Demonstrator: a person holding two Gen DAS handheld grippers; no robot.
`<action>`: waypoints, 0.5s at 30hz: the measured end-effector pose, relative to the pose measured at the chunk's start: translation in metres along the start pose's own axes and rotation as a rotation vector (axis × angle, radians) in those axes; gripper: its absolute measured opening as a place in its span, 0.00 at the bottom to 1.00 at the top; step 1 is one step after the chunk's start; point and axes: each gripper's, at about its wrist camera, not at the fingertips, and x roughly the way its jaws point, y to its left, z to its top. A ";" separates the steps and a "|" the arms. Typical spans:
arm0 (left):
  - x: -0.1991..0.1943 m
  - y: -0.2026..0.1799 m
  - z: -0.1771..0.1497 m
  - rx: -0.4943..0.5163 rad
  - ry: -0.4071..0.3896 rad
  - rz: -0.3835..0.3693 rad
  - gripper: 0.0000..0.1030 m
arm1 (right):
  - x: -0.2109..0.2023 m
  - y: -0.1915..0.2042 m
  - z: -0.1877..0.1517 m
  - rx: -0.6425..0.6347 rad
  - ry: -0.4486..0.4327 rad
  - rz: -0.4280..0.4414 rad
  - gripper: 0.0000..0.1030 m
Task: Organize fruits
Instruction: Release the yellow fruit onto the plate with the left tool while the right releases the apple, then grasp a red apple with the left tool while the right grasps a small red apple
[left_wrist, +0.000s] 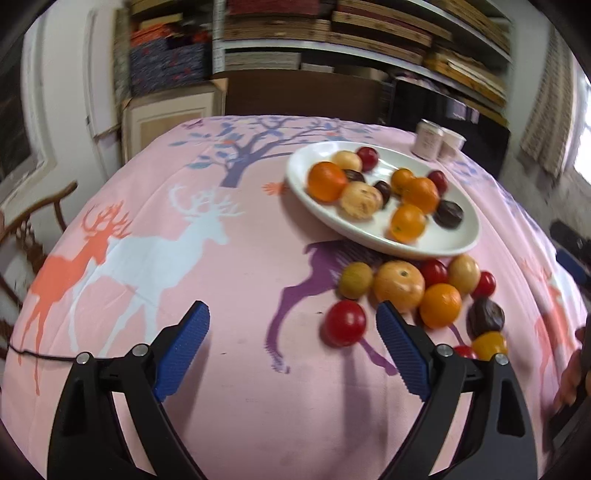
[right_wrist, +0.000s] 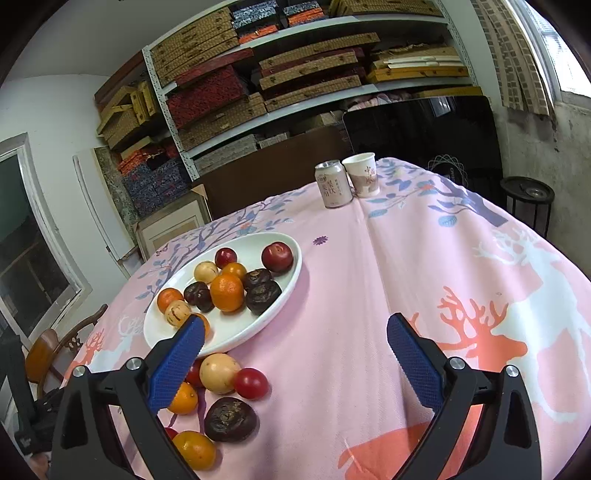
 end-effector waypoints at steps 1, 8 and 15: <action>0.001 -0.003 0.000 0.014 0.004 -0.003 0.87 | 0.000 0.001 0.000 0.001 0.004 0.000 0.97; 0.011 -0.014 -0.002 0.060 0.051 -0.038 0.75 | 0.004 0.001 -0.002 0.009 0.029 0.004 0.97; 0.019 -0.016 -0.002 0.059 0.090 -0.089 0.56 | 0.005 0.003 -0.003 0.011 0.035 0.005 0.97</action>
